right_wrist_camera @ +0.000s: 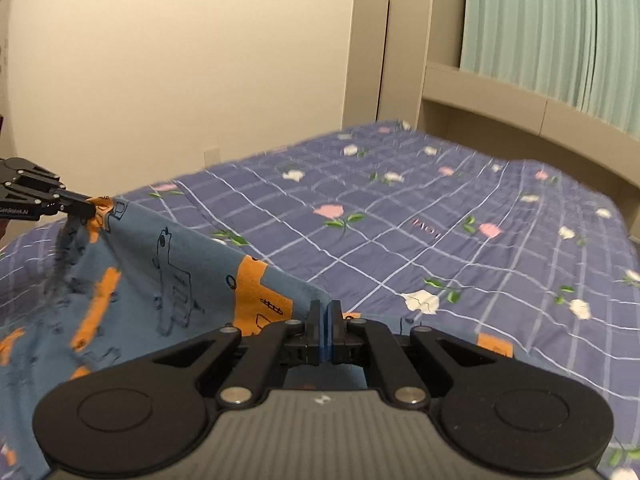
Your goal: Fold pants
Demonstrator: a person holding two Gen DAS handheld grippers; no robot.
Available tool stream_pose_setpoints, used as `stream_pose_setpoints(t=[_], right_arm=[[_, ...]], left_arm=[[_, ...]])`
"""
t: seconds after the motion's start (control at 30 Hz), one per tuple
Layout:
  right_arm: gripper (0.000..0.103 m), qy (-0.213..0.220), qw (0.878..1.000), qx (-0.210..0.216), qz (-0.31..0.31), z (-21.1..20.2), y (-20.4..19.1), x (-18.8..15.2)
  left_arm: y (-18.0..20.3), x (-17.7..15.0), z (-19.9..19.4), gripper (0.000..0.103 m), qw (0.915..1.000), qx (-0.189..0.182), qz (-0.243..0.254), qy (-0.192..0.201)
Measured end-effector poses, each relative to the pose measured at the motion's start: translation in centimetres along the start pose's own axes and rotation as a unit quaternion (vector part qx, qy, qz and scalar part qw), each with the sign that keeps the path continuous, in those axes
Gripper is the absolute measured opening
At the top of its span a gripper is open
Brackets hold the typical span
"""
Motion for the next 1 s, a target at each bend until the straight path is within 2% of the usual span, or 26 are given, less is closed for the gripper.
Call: stream_pose_setpoints(t=[0.2,0.37,0.5,0.67,1.0], right_arm=[[0.001,0.023,0.999,-0.014,0.019,-7.2,-2.3,-2.8],[0.001,0.025,0.999,-0.024,0.036,-11.3,-4.5,-6.4],[0.001,0.012,0.998,-0.029,0.056,-12.8,-6.4,-10.1],[0.001,0.001,0.997,-0.035,0.068,-13.0,-7.9,-13.3],[0.001,-0.001,0.999,-0.024,0.040,-15.5,-9.8,-13.5]], left_arm=[[5.4,-1.8,-5.0,0.001,0.9968,-0.036,0.070,0.015],[9.2,-5.8,-7.7,0.001,0.9890,-0.055,0.138,-0.001],[11.2,-9.8,-8.3,0.002,0.9831,-0.063,0.170,-0.029],[12.3,-13.6,-7.8,0.002,0.9782,-0.063,0.189,-0.058],[12.4,-14.8,-9.9,0.001,0.9765,-0.071,0.192,-0.066]])
Point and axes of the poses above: each gripper's, at about its wrist camera, not at the fingertips, and z roughly the way its jaws point, y to its right, x to its top, the point moved 9 cm from there along z, roughly the way its jaws point, and after that the axes turned 3 degrees about y, right-handed, at the moved point
